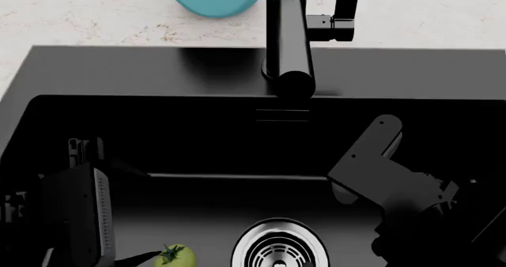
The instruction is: Pick the vegetables from the sink and place them on the cutting board.
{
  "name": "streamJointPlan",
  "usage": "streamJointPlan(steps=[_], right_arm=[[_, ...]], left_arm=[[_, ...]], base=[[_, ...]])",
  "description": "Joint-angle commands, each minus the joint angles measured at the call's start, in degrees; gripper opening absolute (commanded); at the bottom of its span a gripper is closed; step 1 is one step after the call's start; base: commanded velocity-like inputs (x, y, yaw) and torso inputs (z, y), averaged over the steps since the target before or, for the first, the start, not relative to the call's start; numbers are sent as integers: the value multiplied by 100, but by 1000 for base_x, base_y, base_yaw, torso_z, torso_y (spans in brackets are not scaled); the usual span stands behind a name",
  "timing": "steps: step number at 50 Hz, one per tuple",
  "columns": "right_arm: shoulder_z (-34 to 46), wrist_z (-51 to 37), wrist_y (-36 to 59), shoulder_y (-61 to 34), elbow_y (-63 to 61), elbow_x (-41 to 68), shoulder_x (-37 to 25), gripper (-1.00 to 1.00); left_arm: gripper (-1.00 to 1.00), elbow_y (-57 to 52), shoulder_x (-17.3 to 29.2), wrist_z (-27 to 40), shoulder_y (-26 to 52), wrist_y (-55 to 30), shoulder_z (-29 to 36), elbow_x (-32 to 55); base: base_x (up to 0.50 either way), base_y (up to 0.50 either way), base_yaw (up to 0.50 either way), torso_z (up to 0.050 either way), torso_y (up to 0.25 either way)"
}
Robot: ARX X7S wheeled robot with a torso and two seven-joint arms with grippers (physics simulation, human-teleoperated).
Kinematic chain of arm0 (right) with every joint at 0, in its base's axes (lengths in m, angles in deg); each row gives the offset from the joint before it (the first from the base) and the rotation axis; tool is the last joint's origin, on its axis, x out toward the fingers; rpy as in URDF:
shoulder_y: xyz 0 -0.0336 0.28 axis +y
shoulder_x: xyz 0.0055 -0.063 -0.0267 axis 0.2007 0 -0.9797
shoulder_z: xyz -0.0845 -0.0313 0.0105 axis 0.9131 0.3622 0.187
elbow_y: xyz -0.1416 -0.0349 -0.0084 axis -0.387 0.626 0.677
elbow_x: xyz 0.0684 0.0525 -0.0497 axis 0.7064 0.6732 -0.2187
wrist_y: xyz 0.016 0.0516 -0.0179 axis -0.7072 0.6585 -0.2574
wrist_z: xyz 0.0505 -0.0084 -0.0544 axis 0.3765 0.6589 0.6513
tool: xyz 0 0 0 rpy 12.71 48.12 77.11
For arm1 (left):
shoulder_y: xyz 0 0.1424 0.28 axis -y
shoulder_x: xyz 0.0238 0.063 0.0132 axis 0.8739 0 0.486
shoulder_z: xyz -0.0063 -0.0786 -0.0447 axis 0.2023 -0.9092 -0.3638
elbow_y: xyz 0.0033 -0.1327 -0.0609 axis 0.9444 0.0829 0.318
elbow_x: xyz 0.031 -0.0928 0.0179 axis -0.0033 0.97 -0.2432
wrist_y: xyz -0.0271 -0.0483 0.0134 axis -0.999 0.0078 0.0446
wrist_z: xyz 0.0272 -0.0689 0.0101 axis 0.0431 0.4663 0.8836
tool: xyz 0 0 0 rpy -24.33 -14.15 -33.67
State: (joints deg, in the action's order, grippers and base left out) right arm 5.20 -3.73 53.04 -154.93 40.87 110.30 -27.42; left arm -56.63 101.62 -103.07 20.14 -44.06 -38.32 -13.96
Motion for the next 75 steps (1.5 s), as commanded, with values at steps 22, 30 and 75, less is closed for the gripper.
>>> streamJointPlan(steps=[22,30,75], right_arm=[[746,-503,-196,-1098,156,972,125,100],[916,-429,-300,-1189,258,907,199,100],[1164,-585,-706,-937,304,971,81,100]], left_arm=[[100,-28,-377,-1490,1062,-1009,1227,-330],[100,462,-646,-1558,1281,-1045,1509,-515],[100,3049,-1651,-1138,1277,424,2052,-850]], base=[[27,0,3,0,-23],[27,0,3,0,0],[29,0,3,0,0]])
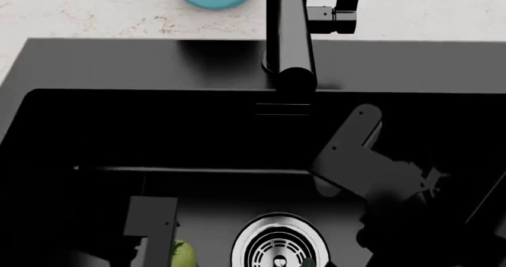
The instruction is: Pick the vegetables from the sink and place them on the cutting board.
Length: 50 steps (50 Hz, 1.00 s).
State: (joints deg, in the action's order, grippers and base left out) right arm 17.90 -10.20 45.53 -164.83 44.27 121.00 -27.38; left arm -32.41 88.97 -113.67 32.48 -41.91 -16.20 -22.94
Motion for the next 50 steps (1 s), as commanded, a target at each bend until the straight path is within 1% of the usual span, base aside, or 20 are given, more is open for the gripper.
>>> streamJointPlan(steps=[1,8,14,16,19,25,28,39,40,41,43,45,47,50], right_arm=[[-114,55,35,57,-29,-93,71,100],[-96,42,-84,132,2,-108,55,100],[-45,78,-108,102,8,-128,94,100],[-29,69,-104,102,-3,-132,86,100],[-44,40,-82,102,-19,-93,67,100],[-21,26,-98,120,-11,-84,57,100],[-5,25,-104,123,1,-86,56,100],[-108,-162,-68,202,-151,108,-64,100],[-114,-178,-72,213,-166,120,-75,100],[-112,-185,-79,221,-168,122,-80,100],[-112,-199,-94,230,-170,126,-82,100],[-113,-209,-113,230,-166,119,-83,100],[-113,-222,-119,228,-163,123,-75,100],[-121,-251,-75,203,-179,165,-49,100]], left_arm=[[100,708,-420,-67,48,258,-157,49],[100,1035,-542,10,71,424,-151,39],[100,981,-546,43,-47,391,-142,75],[100,1195,-600,80,-92,567,-112,62],[100,1081,-579,60,-168,543,-124,116],[100,1407,-663,55,-203,702,-39,83],[100,1774,-786,95,-171,901,-25,69],[100,2030,-908,312,-162,989,34,-44],[-100,2212,-953,552,-162,1177,59,-160],[-100,2233,-931,553,-169,1305,124,-220],[-100,2582,-1011,855,-178,1603,240,-427],[-100,2701,-1066,1012,-157,1589,236,-482],[-100,2831,-1084,1237,-151,1917,191,-499],[-100,2938,-1112,1562,-137,2163,88,-500]], base=[[29,0,5,0,0],[30,0,4,0,0],[30,0,4,0,0],[30,0,3,0,0],[30,0,4,0,0],[30,0,4,0,0],[30,0,4,0,0],[31,0,4,0,0],[31,0,6,0,0],[31,0,5,0,0],[31,0,3,0,0],[32,0,0,0,0],[32,0,0,0,-9],[32,0,0,0,-3]])
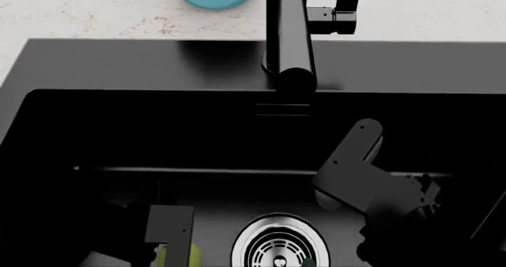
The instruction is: Pick the vegetables from the sink and place them on the cutting board.
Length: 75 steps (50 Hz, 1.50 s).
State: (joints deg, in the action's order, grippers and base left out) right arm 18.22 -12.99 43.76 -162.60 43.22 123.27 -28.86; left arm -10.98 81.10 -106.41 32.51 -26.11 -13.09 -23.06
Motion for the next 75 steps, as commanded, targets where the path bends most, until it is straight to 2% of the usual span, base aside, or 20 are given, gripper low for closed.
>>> streamJointPlan(steps=[1,4,7,14,19,25,33,40,47,62,75], right_arm=[[-136,25,141,-48,-78,-60,117,100],[-190,-29,290,-117,-84,89,170,100],[-219,11,485,-331,-166,243,249,100],[-271,-255,637,-366,-43,387,338,100],[-140,-252,641,-445,-102,323,365,100],[-249,-555,935,-519,80,631,430,100],[-288,-1390,1088,-678,597,1729,577,100],[-254,-1537,519,-555,1196,1349,876,100],[56,-1454,217,-178,1638,1019,1245,100],[530,-1102,278,45,2286,914,1702,100],[563,-1164,-296,295,3213,535,2055,100]], left_arm=[[-100,852,-321,1000,-136,758,-270,-491],[-100,463,-150,1144,-201,776,-411,-411],[-100,-634,262,1442,-313,527,-868,-128],[-100,-2825,1105,1968,-856,-236,-1378,58],[-100,-3819,1420,2184,-1032,-585,-1885,443],[-100,-4435,1652,2430,-1261,-795,-2134,575],[-100,-4771,1704,2950,-1376,-1058,-2410,495],[-100,-4955,1693,3292,-1523,-1138,-2649,555],[-100,-5479,1903,3476,-2002,-1240,-2899,828],[-100,-5203,1863,3527,-2116,-981,-2884,825],[-100,-4967,1813,3524,-2180,-744,-2837,818]], base=[[33,0,0,0,-13],[34,0,0,0,-7],[34,0,0,0,-4],[34,0,-2,0,0],[33,0,-1,0,0],[34,0,0,0,0],[35,0,0,0,0],[34,0,2,0,0],[33,0,4,0,0],[34,0,4,0,0],[34,0,3,0,0]])
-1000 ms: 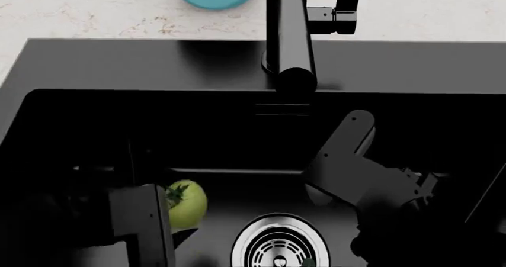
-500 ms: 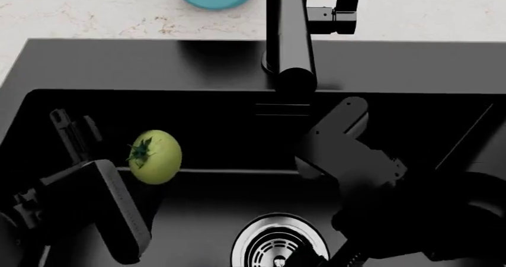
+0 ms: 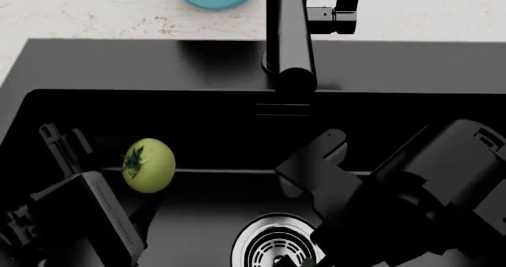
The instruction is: Pick the vegetables from the sink and place them on the cutting board.
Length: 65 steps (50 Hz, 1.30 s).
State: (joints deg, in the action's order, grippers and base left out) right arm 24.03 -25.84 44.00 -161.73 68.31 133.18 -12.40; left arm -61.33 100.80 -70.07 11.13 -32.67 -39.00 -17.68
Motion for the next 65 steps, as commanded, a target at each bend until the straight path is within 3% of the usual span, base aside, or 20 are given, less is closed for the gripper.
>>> streamJointPlan(steps=[1,10,35,64,65], right_arm=[[-41,69,-408,283,763,-476,441,100],[-137,-108,-798,556,1481,-626,718,100],[324,522,-1458,1148,2766,-1141,1438,100],[444,632,-1543,1672,2982,-1120,1444,100],[451,610,-1514,1667,2976,-1118,1444,-100]], left_arm=[[-100,85,-160,-94,-70,-51,-238,270],[-100,82,-100,-95,-149,19,-242,288],[-100,278,-141,-46,-206,133,-211,278],[-100,152,-85,-32,-247,15,-188,303],[-100,152,-87,-38,-246,15,-185,307]], base=[[35,0,0,0,0],[35,0,3,0,0],[35,0,3,0,0],[36,0,5,0,-3],[37,0,7,0,-10]])
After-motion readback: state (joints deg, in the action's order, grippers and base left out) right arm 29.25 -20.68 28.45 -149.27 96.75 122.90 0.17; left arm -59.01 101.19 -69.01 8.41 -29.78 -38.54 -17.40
